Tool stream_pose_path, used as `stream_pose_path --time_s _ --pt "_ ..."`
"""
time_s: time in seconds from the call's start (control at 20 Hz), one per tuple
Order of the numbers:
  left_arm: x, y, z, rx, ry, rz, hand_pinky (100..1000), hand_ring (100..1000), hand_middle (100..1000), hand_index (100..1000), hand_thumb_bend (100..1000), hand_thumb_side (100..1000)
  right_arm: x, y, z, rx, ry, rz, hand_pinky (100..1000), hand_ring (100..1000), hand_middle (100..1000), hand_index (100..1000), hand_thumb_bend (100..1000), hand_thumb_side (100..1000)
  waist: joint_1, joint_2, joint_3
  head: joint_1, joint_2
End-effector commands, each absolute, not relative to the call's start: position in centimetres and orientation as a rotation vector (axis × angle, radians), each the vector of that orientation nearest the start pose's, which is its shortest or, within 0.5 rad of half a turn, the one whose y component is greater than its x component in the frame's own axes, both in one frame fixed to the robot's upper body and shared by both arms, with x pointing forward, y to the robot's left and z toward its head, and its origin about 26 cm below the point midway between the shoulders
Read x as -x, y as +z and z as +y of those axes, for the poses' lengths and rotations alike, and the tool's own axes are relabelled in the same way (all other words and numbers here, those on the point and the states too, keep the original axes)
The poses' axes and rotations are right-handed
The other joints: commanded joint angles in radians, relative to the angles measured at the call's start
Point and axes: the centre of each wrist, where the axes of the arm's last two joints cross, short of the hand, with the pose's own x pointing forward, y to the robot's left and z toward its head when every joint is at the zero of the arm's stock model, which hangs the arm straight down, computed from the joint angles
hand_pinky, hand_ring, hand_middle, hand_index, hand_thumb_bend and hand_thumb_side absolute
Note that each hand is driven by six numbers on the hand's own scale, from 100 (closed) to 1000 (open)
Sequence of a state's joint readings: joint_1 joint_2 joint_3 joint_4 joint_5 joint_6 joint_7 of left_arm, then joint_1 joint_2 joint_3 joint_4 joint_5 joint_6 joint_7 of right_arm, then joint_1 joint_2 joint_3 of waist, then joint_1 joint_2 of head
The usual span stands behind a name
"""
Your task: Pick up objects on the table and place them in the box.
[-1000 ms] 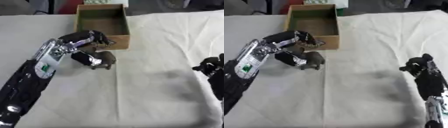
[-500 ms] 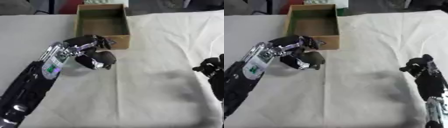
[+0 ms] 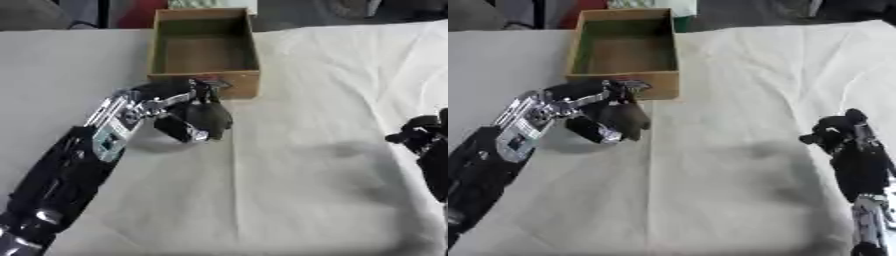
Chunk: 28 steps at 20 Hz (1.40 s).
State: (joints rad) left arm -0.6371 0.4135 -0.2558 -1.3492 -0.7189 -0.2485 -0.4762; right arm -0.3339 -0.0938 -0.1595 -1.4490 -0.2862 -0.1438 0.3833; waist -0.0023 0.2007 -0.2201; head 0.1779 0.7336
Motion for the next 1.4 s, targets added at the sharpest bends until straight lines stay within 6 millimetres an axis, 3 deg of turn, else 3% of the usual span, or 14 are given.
stream_pose_path --time_s 0.05,0.3,0.5,0.55,0.85,1.4 --pt "-41.4 15.3 23.8 -0.579 -1.656 -1.591 750 722 738 817 339 537 -36.1 6.7 -27.4 -0.388 0.173 -1.96 607 473 492 587 100 775 -0.001 -0.016 -0.001 0.001 -0.006" --pt "-41.5 15.0 23.9 -0.584 -1.654 -1.575 716 658 675 805 266 461 -36.1 6.7 -27.4 -0.387 0.175 -1.959 607 473 492 587 100 776 -0.001 -0.016 -0.001 0.001 -0.006" --pt "-41.5 14.9 24.0 -0.576 -1.653 -1.572 688 588 583 775 170 426 -36.1 6.6 -27.4 -0.387 0.177 -1.956 607 473 492 588 100 778 -0.001 -0.016 0.0 0.0 -0.007" --pt "-41.5 14.9 24.0 -0.575 -1.651 -1.571 672 558 547 759 109 423 -36.1 6.6 -27.4 -0.386 0.177 -1.956 607 473 492 588 100 778 -0.001 -0.016 0.0 0.0 -0.007" --pt "-41.3 15.2 24.2 -0.574 -1.617 -1.581 610 457 432 687 100 431 -36.1 6.6 -27.5 -0.383 0.176 -1.955 607 472 492 588 100 780 0.001 -0.015 -0.001 -0.002 -0.01" --pt "-40.2 18.9 24.6 -0.565 -1.591 -1.679 589 426 399 671 100 368 -36.0 6.5 -27.7 -0.374 0.171 -1.949 607 472 492 588 100 785 0.007 -0.02 -0.002 -0.011 -0.013"
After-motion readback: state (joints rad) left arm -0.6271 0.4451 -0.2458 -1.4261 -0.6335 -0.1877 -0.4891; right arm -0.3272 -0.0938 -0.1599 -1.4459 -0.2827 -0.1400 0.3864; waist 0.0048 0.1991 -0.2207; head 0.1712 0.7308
